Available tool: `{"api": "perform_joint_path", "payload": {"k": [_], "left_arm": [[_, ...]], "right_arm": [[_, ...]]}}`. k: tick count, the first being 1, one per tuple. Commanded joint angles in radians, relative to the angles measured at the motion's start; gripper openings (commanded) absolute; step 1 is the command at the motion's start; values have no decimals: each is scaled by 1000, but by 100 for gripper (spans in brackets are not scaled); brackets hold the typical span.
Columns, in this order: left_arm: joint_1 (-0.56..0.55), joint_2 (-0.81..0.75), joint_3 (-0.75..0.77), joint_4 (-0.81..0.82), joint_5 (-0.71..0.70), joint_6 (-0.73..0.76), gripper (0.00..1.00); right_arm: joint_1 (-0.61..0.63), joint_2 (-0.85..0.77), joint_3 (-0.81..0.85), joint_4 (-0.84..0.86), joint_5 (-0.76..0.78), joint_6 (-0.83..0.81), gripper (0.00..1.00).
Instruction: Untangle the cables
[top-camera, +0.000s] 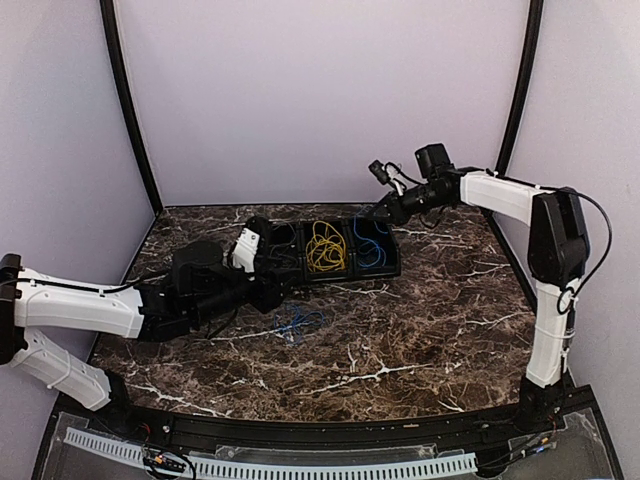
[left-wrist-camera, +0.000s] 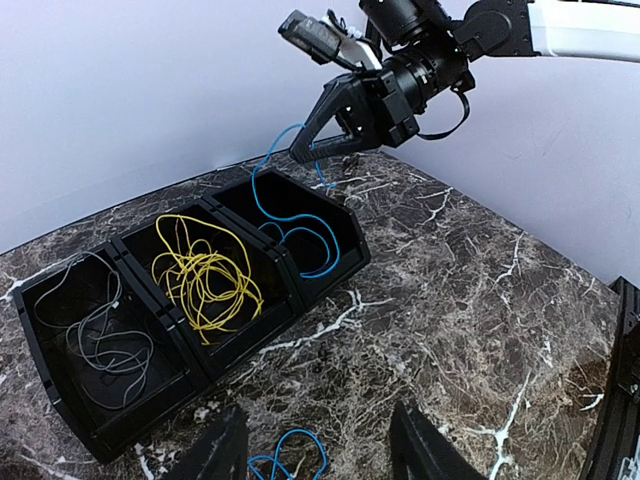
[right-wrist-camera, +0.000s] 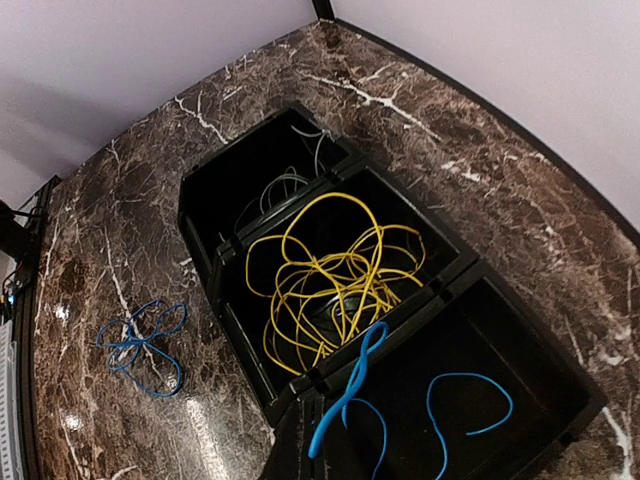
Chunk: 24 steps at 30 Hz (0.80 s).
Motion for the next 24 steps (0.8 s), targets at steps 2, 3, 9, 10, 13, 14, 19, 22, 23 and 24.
{"api": "perform_joint_path", "payload": {"k": [2,3,9,10,13,14,19,22,23,24], "left_arm": [[1,-46,-17,-33,-24,-3,51],[0,-48,-17,-36,-25,-3,51],[1,-67,-22,-64,-52,-11,51],[1,-70,-25,-67,-54,-13,51],[1,-73,-26,-87,-73,-19,51],[1,-73,-26,-92,-77,-22,51],[2,-75,-26,-166,-133,-54,53],[2,-74,-30,-216,-193,-95,57],[2,-73,-38,-237,-204,-112,59],[2,-72,-41,-246,-224,-120,62]], "right_arm": [[1,80,0,-16,43,8,0],[2,97,8,-25,47,8,0],[2,150,31,-44,47,17,0],[2,150,32,-39,51,24,0],[1,147,53,-47,58,41,26],[1,143,65,-60,57,44,37],[2,50,68,-72,99,53,99],[2,-49,53,-77,138,40,98],[2,-78,53,-84,150,36,99],[2,-106,55,-92,170,28,99]]}}
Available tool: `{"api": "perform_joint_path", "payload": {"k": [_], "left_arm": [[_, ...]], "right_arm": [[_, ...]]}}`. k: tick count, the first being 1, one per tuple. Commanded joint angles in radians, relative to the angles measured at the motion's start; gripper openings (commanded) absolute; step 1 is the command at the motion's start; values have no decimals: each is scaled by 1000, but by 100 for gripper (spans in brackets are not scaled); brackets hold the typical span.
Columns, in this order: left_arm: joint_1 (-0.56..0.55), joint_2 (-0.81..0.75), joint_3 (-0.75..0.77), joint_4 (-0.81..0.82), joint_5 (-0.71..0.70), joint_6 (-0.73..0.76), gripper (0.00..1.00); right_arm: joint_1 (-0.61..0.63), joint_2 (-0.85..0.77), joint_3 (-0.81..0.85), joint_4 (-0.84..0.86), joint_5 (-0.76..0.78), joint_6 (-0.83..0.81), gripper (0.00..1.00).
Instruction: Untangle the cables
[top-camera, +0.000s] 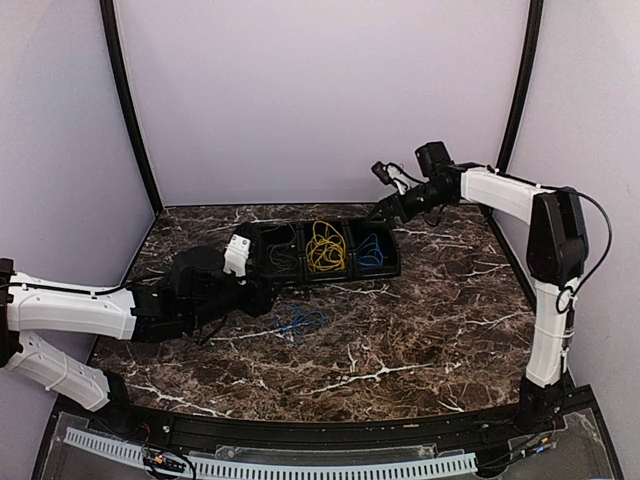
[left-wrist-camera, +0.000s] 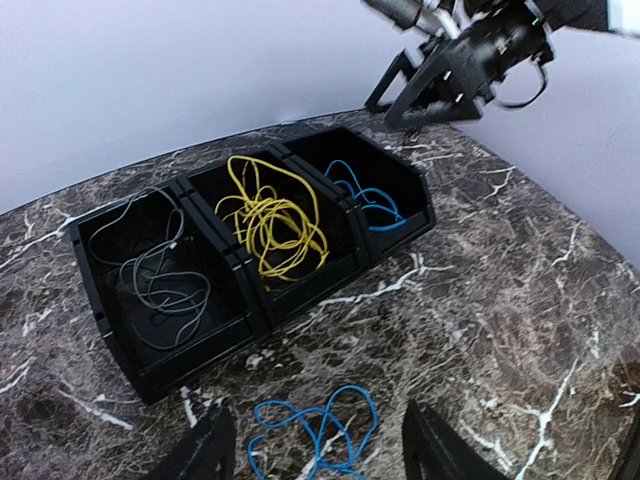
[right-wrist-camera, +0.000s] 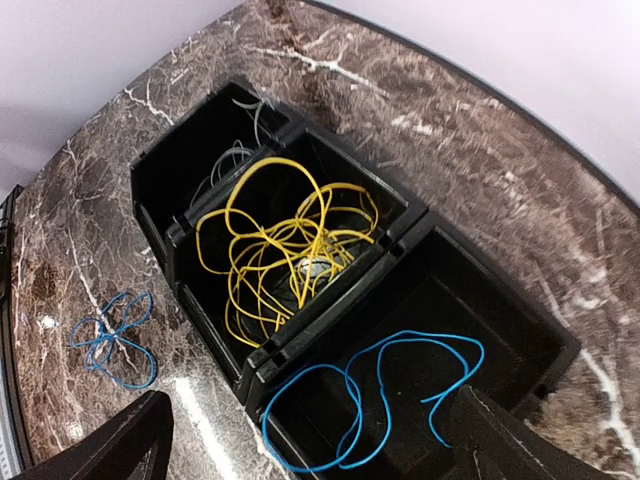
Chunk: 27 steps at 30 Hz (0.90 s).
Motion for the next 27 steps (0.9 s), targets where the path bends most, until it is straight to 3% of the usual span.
{"api": "perform_joint_path", "payload": {"k": [1,5,9,14,17,23,27], "left_arm": [[2,-22,-37,-107,-101,-81,63],[27,2,-47,-165,-114,-146,66],[91,42,-44,-230,-33,-238,65],[137,72,-71,-202,129,-270,58],[165,96,-75,-195,195,-293,53],[220,199,-59,-162,267,-399,43],[223,291,8,-161,266,-445,44]], "right_arm": [[-1,-190,12,-8,82,-25,99],[-1,-319,-27,41,280,-61,99],[-7,-421,-234,233,422,-89,99],[7,-408,-321,96,53,-226,98],[65,-400,-376,75,-84,-285,79],[246,-309,-401,19,-10,-421,53],[330,-248,-423,65,31,-433,53]]}}
